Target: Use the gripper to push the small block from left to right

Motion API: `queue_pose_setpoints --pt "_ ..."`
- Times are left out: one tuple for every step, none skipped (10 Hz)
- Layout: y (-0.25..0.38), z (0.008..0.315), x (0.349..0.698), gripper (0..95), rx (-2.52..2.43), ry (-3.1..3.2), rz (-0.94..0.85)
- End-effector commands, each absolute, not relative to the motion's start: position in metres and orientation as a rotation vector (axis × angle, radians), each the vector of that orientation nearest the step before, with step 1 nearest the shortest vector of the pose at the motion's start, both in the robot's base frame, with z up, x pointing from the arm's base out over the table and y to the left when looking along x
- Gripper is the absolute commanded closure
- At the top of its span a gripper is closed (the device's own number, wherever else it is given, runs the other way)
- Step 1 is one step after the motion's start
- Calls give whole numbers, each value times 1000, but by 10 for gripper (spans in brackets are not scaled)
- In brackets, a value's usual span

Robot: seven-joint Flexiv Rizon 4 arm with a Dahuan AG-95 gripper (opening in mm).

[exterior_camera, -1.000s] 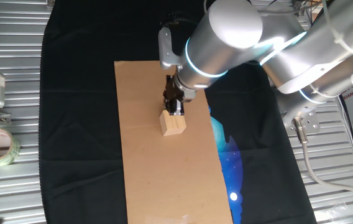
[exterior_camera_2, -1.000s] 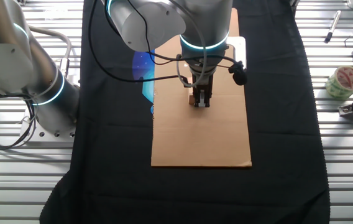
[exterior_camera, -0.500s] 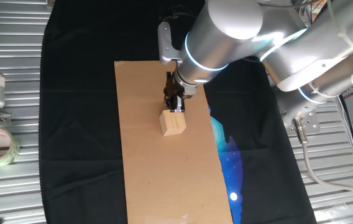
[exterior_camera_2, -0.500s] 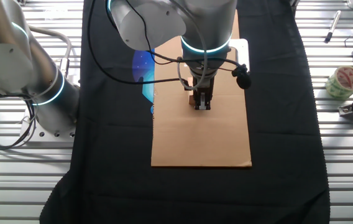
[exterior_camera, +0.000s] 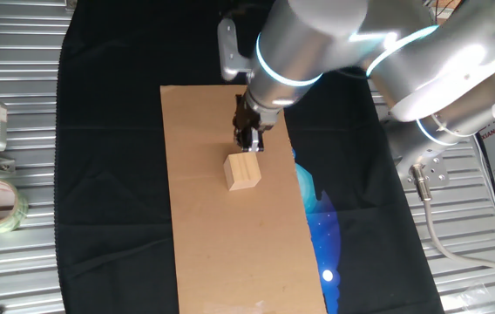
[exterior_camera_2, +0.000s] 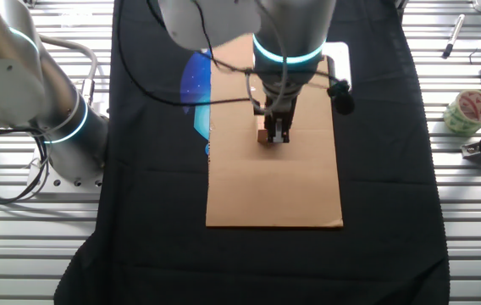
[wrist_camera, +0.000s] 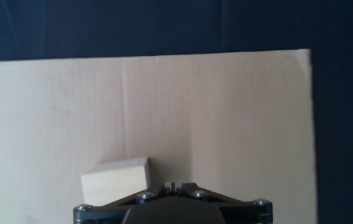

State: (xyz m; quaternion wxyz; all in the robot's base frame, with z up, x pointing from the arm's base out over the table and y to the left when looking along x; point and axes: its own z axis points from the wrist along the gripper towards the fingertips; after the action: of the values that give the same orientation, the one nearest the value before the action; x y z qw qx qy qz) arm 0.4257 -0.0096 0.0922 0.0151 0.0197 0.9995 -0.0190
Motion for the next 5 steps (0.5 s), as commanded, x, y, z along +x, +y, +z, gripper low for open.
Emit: queue_pose_setpoints --pt "-8 91 426 950 49 3113 -65" --pt "-11 97 422 950 21 3127 -72" --pt "-13 98 420 950 7 3128 -73" --pt "-13 99 420 950 3 3128 -71" --pt "-13 99 420 950 2 3126 -68"
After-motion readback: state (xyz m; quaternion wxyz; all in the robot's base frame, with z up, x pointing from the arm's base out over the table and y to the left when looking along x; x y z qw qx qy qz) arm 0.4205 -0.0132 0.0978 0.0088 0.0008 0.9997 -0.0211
